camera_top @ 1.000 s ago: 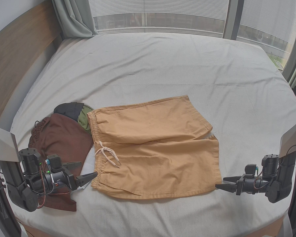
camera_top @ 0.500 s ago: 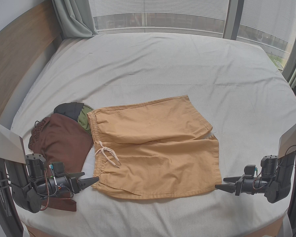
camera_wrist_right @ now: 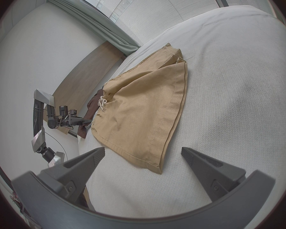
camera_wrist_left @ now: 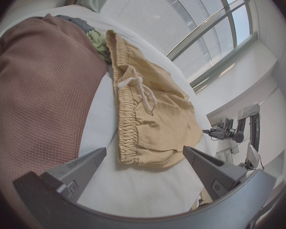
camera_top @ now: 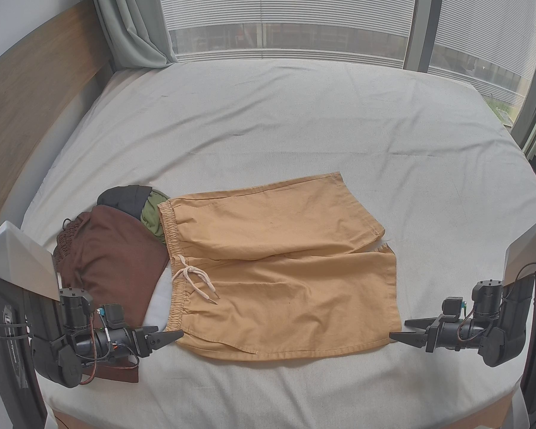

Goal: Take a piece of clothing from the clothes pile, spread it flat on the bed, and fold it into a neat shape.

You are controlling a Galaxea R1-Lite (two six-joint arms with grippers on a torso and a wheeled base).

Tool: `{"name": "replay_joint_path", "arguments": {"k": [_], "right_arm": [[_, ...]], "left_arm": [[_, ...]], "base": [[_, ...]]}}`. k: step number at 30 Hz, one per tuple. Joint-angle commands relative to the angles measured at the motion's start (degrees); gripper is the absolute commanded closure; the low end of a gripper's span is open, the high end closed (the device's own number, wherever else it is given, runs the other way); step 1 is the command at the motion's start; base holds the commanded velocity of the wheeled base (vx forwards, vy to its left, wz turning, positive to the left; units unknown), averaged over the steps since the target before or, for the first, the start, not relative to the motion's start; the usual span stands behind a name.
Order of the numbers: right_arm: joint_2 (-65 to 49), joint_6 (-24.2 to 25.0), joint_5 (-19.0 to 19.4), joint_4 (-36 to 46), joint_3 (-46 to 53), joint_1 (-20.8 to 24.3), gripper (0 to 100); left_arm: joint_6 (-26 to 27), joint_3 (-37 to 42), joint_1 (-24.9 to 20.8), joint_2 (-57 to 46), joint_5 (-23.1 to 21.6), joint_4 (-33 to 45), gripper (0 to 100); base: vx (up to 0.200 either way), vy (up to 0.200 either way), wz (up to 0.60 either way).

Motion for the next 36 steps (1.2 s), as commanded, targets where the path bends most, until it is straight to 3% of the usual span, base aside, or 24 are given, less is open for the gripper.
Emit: {"name": "replay_joint_path", "arguments": {"k": [1,5,7,26,27,36], "right_arm": [[0.1,0.02,0.03,-0.03,-0.08,-0.01,0],[0.1,0.11,0.03,-0.03,-0.17,0.07,0],[0.1,0.11,0.03,-0.03,-0.44,-0.01,0],[0.9,0.2,0.03,-0.03,-1.32,-0.01,0],[0.9,0.2,0.03,-0.03,-1.32,-0.01,0],[1.16,0.11,0.12,-0.03,-1.23,0.07,0]], "left_arm": [[-0.87,-0.86,-0.2,2.15,0.04,-0.03,0],[-10.27,-3.41,-1.69,2.5,1.09,-0.03,0],[-11.42,-3.58,-2.04,2.68,1.62,-0.03,0],[-12.74,-6.04,-2.48,5.32,3.64,-0.03,0],[-13.26,-6.04,-2.74,5.4,3.73,-0.03,100],[-13.0,-6.4,-3.62,6.55,3.73,-0.03,100]], "base": [[0.0,0.0,0.0],[0.0,0.0,0.0],[0.0,0.0,0.0],[0.0,0.0,0.0],[0.0,0.0,0.0],[0.0,0.0,0.0]]}}
